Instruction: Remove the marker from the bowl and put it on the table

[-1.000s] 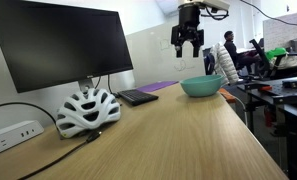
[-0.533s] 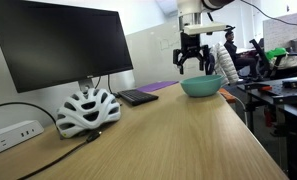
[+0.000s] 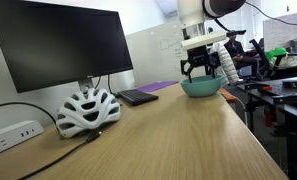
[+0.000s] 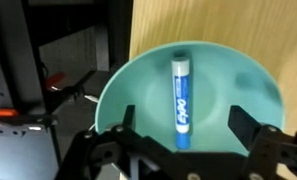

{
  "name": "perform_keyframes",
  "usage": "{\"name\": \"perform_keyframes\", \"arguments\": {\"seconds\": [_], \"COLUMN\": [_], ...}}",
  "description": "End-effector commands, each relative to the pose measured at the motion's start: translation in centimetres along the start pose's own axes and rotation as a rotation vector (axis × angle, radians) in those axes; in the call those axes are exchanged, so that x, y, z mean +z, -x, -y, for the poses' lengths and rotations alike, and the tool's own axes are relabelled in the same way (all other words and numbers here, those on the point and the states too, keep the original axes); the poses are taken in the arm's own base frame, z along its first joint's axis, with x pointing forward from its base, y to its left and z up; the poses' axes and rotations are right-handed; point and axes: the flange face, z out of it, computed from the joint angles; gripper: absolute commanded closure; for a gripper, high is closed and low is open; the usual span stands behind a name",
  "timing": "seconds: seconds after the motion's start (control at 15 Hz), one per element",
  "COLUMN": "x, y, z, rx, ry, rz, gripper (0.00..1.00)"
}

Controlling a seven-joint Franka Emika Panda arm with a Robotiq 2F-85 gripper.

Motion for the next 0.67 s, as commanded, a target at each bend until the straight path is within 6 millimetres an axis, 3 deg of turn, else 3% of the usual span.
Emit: {"name": "perform_keyframes", "arguments": {"seconds": [0.0,0.27,0.4,0.47,0.6], "x": [1.7,3.1,3.9,4.0,4.4], "y": [0.5,0.5,0.4,0.4,0.5], "z": [0.9,1.6,1.8,1.9,2.0], "rx": [0.003,-0.006,-0.007,-0.018,-0.03], "ry": [0.009,0.034,0.043,0.039,0.025], "rz": [0.012,0.01,0.012,0.007,0.009], "gripper": [0.01,0.13,0.37,0.38,0.54]}}
